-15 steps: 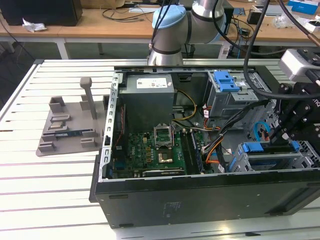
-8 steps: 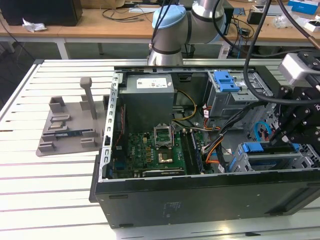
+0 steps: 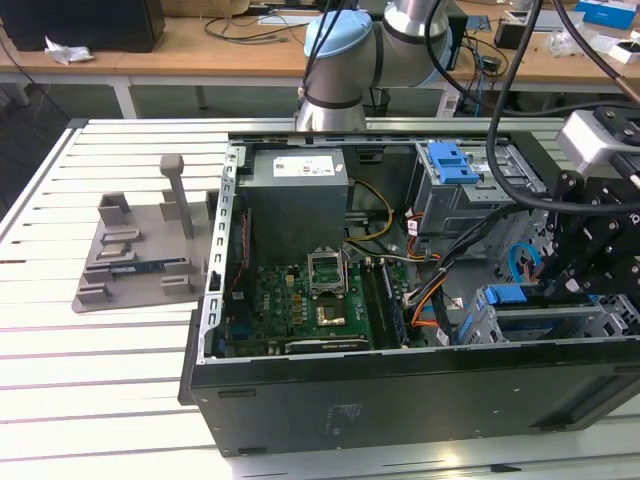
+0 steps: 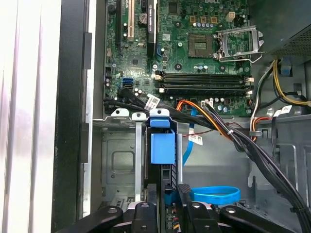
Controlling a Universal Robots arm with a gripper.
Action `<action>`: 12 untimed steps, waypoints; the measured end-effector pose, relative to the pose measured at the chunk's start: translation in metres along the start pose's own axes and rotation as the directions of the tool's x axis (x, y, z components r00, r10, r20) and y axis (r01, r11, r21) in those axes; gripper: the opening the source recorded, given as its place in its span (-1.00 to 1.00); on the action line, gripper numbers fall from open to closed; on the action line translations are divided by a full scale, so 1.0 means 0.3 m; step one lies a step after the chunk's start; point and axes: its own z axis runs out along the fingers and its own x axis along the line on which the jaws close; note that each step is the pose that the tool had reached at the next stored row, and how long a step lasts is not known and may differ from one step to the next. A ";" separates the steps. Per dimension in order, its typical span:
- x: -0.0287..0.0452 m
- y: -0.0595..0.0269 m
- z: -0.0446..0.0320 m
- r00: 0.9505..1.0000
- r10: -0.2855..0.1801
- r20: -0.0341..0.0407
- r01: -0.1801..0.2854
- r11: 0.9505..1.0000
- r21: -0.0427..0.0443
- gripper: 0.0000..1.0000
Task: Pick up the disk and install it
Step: 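Insert the second disk wire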
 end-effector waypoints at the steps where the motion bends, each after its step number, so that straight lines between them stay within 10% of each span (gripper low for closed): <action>1: 0.000 0.001 -0.006 1.000 0.000 0.000 0.000 1.000 0.000 -0.40; 8: -0.027 0.017 -0.160 1.000 0.000 0.000 0.000 1.000 0.000 -0.40; 12: -0.051 0.029 -0.272 1.000 0.000 0.000 0.000 1.000 0.000 -0.79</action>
